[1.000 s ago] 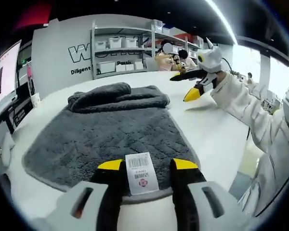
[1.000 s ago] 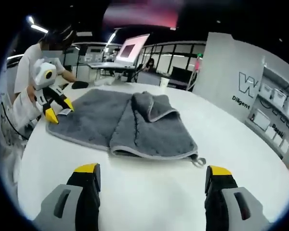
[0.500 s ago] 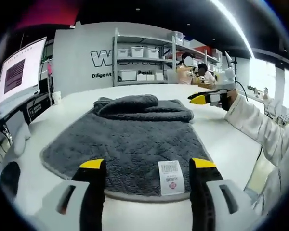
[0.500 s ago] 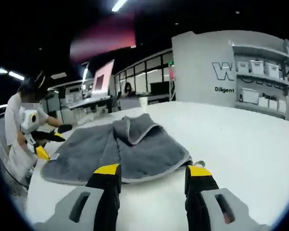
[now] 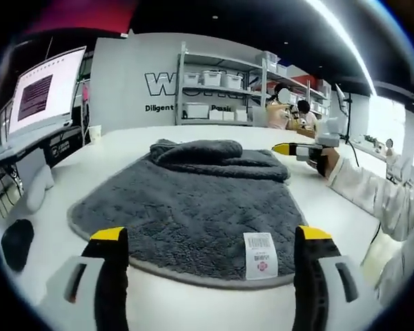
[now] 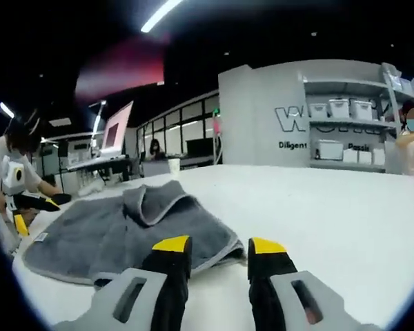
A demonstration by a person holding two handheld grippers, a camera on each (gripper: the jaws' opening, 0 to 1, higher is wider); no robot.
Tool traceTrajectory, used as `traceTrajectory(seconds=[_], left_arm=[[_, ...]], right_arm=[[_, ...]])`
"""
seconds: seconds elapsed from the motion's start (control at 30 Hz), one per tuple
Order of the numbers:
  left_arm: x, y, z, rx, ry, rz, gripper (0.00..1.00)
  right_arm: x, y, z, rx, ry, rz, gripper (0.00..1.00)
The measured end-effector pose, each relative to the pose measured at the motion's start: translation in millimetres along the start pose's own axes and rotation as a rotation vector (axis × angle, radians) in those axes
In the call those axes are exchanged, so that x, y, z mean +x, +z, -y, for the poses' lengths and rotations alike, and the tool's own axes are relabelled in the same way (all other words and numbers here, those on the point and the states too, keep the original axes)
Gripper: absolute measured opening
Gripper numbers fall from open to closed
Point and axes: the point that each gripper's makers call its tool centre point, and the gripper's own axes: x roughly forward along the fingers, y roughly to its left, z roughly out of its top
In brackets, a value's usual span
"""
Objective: Open the folded towel by lifting each exposed corner and separating the folded layers until the towel lies flat within the target outline without major curled edges
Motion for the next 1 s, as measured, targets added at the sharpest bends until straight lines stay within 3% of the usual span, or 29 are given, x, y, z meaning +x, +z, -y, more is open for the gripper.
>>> traceTrajectory(seconds=[0.03,0.1,0.17,0.2,0.23,0.4,0.47,0.6,0.73,0.87,1.0], left_arm=[[0.0,-0.1,-0.7,-0.001,0.001,-0.001,0.99],[0.3,0.5,-1.5,-0.006,0.003,0.003,0.99],[0.9,0.6,-1.2,-0.006,0.002,0.003,0.99],[1.1,0.5,-0.8,-0.007,0.001,0.002,0.99],[1.4,0.8,-0.2,-0.008,-0.001,0.002,0.99],[1.4,2.4,0.7,-0.005,0.003,0.000,0.99],[0.9,3.8,0.5,-0.004,0.006,0.001,0.99],[-0.9,6.6,1.2,0.002,0.011,0.003,0.98],[-3.1,9.1,0.7,0.006,0.020,0.003,0.98],[-6.0,10.1,-1.4,0.013,0.033,-0.003,0.98],[-8.6,11.5,-2.2,0.017,0.041,-0.003,0.98]], right_arm=[[0.5,-4.6,5.4,-0.080,-0.038,-0.041,0.26],[1.7,5.1,5.5,-0.129,-0.054,0.004,0.24],[5.5,3.2,-2.5,-0.060,0.003,0.006,0.23],[7.0,-1.9,0.8,-0.054,-0.003,-0.024,0.24],[8.3,-5.7,5.8,-0.069,-0.029,-0.048,0.24],[11.3,3.0,19.0,-0.035,-0.049,-0.003,0.17],[15.1,1.8,22.1,-0.028,-0.050,-0.013,0.19],[23.6,-0.9,19.5,-0.039,-0.026,-0.036,0.19],[30.1,-14.0,18.9,-0.040,-0.015,-0.118,0.17],[31.8,-13.9,16.1,0.000,0.002,-0.115,0.12],[29.6,-13.8,14.0,-0.021,0.008,-0.114,0.08]])
